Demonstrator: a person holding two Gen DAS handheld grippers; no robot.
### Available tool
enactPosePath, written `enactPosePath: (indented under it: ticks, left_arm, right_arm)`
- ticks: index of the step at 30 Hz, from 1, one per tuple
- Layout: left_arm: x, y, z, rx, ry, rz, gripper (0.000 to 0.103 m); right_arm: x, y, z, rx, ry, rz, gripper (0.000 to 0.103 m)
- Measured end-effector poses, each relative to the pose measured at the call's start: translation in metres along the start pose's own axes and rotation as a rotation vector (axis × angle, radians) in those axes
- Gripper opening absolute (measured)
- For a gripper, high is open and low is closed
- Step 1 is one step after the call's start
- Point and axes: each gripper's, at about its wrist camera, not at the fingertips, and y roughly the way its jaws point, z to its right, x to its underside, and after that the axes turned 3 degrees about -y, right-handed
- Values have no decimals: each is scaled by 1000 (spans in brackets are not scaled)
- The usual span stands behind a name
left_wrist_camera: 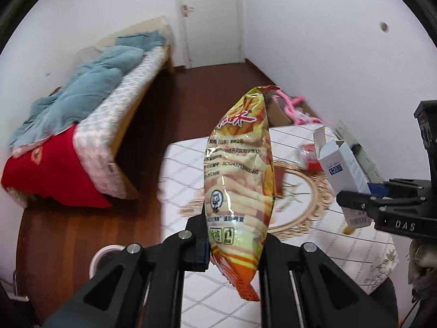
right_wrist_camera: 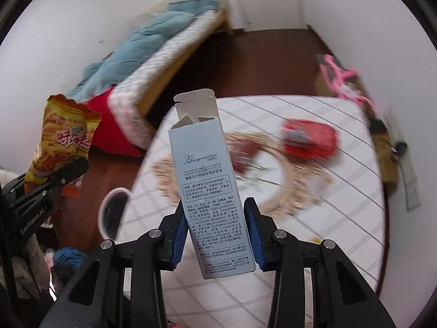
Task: Collect trash
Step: 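Carry the snack bag and small white box over the bin with both tools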
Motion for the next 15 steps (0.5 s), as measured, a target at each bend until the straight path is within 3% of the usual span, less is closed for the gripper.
enactPosePath:
  ticks: [7, 15]
  left_arm:
    - [23, -5, -99, -108, -111, -14, 9]
    - [76, 26, -218, -210, -286, -110, 9]
  right_arm:
    - [-19, 51, -104, -104, -107, -33, 42]
    - [-13, 157, -236, -229, -217, -187, 42]
